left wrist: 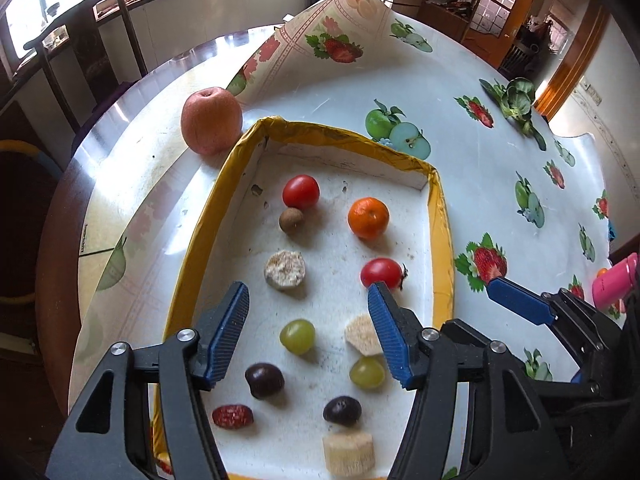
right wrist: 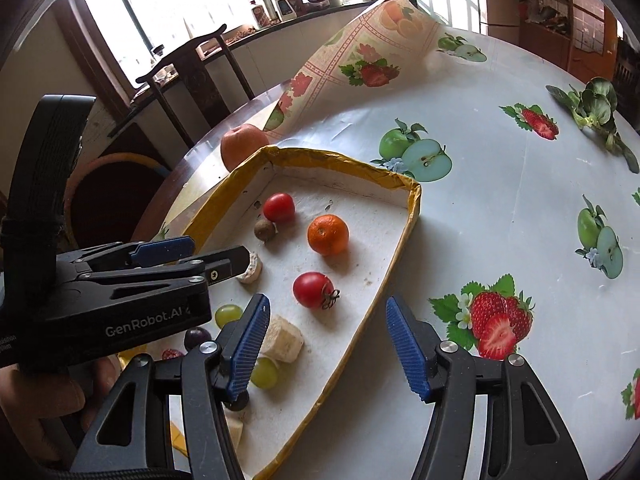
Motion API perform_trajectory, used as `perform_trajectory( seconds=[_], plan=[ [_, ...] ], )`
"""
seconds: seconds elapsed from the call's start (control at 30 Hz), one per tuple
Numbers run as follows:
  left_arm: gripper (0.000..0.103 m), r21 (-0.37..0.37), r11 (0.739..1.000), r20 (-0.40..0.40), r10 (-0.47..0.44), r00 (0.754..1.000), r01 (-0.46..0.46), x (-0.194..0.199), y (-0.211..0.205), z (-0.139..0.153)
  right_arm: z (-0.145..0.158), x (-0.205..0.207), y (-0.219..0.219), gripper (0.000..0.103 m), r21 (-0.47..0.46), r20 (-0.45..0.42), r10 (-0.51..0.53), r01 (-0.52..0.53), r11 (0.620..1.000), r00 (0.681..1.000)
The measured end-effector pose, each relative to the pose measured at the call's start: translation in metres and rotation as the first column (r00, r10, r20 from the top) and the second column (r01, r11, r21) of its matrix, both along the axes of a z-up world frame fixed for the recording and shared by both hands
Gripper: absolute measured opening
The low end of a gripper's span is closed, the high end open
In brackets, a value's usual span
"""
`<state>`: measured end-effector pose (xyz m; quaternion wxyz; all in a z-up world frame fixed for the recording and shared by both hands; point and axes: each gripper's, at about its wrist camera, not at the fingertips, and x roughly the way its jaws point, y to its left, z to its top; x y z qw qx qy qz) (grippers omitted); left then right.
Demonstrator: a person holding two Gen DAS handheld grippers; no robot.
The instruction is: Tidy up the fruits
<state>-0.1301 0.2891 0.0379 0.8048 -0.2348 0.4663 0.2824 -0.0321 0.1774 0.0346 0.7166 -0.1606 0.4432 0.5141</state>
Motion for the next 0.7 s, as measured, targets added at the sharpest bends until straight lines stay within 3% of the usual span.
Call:
perform_trajectory(
  seconds=[0.07,0.2,0.33,0.47,0.7],
  plan=[
    [0.061,0.026,1.000,0.012,0.004,1.000,-0.004,-0.015,-0.014,0.006,-0.002,-0.008,-0.010,0.062,0.007,0.013,0.038,-0.038,0.999,0.999],
    [0.076,0.075,0.997,0.038,-0.008,0.999,0.005,-0.044,-0.042,0.015,-0.003,-0.023,-0.029,0.063,0.037,-0.013,0.110,-0.109,0.993,0.994],
    [0.077,0.156,0.987,0.004,-0.038,0.999,0.037,-0.061,-0.065,0.017,-0.003,-0.043,-0.043,0.069,0.032,0.007,0.183,-0.183,0.983,0.983],
    [0.077,0.187,0.981,-0.029,-0.042,0.999,0.047,-0.079,-0.074,0.015,-0.005,-0.055,-0.055,0.075,0.029,0.001,0.220,-0.220,0.975,0.975],
    [0.077,0.212,0.977,-0.046,-0.021,0.999,0.030,-0.110,-0.077,0.016,-0.004,-0.060,-0.072,0.076,0.017,0.005,0.245,-0.245,0.969,0.970]
  ],
)
